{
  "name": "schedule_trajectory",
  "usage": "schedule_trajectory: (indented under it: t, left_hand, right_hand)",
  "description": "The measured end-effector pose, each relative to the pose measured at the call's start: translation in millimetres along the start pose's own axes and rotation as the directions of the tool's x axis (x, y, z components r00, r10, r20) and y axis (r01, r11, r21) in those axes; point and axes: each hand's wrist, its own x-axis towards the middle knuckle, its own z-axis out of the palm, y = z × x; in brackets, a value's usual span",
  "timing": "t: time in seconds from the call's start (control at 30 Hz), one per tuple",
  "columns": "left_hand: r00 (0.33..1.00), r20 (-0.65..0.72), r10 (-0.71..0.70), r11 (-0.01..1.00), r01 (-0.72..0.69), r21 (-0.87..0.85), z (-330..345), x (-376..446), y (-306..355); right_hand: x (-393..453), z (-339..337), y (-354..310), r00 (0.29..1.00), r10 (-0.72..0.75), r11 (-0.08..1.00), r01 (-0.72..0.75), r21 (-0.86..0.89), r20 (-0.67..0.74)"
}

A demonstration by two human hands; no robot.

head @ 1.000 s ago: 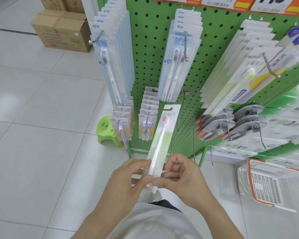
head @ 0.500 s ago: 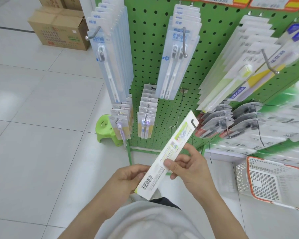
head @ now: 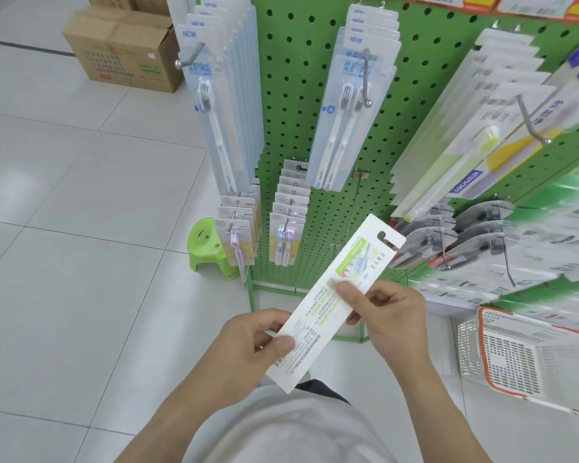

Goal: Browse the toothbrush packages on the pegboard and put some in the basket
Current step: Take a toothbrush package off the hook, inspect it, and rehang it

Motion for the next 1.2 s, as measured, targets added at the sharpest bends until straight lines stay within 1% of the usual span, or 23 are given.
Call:
schedule_trajectory:
  t: [0.03, 0.1, 0.2, 0.4, 0.47, 0.53, 0.6, 0.7, 0.77, 0.9, 0.93, 1.0, 1.07, 1.13, 1.2]
  left_hand:
    - [1.0, 0.011, 0.002, 1.0, -0.002, -0.001, 1, 1, 0]
    - [1.0, 0.017, 0.006, 1.0, -0.006, 0.0, 1, 2, 1]
    - [1.0, 0.005, 0.009, 1.0, -0.009, 0.014, 0, 3, 2]
    - [1.0, 0.024, 0.017, 1.0, -0.017, 0.007, 0, 5, 0]
    - [0.997, 0.068, 0.032, 0.998, -0.036, 0.048, -1, 6, 0]
    - [0.994, 0.073, 0.078, 0.994, -0.082, 0.066, -1, 8, 2]
    - [0.993, -0.041, 0.114, 0.993, -0.114, 0.002, -1, 15, 8]
    - [0.96, -0.257, 0.108, 0.979, -0.148, -0.142, -7, 28, 24]
    - [0.941, -0.316, 0.123, 0.974, -0.176, -0.146, -14, 33, 31]
    - [0.922, -0.355, 0.153, 0.977, -0.194, -0.084, -22, 34, 34]
    - [0.912, -0.386, 0.141, 0.977, -0.191, -0.094, -22, 33, 33]
    - [0.894, -0.438, 0.094, 0.968, -0.184, -0.168, -22, 33, 30]
    - [0.898, -0.436, 0.053, 0.959, -0.167, -0.228, -21, 32, 29]
    - [0.91, -0.414, 0.034, 0.967, -0.135, -0.218, -24, 30, 29]
    - [0.914, -0.406, 0.029, 0.981, -0.103, -0.161, -29, 29, 27]
  right_hand:
    - [3, -2, -2, 0.999, -0.034, 0.999, 0.034, -0.004, -0.038]
    - [11, -5, -6, 0.99, -0.081, 0.995, 0.087, 0.043, -0.114]
    - [23, -8, -12, 0.977, -0.092, 0.989, 0.113, 0.099, -0.193]
    - [39, -3, -13, 0.98, -0.131, 0.988, 0.141, 0.063, -0.148]
    - [41, 2, -11, 0.988, -0.119, 0.991, 0.124, 0.046, -0.1]
    - [41, 9, -9, 0.994, -0.108, 0.994, 0.107, 0.003, 0.011]
    - [38, 22, -9, 0.986, -0.105, 0.993, 0.11, -0.032, 0.133]
    - [37, 42, -7, 0.966, -0.104, 0.994, 0.107, -0.001, 0.238]
    - [37, 53, -6, 0.946, -0.126, 0.992, 0.129, 0.01, 0.299]
    - [35, 58, 3, 0.905, -0.165, 0.972, 0.216, -0.089, 0.393]
    - [33, 58, 6, 0.898, -0.145, 0.971, 0.21, -0.114, 0.414]
    - [29, 56, 11, 0.896, -0.077, 0.972, 0.165, -0.169, 0.437]
    - [28, 52, 11, 0.893, -0.016, 0.975, 0.115, -0.192, 0.451]
    - [30, 46, 7, 0.872, 0.006, 0.951, 0.147, -0.273, 0.489]
    - [34, 39, 0, 0.837, 0.042, 0.917, 0.184, -0.353, 0.546]
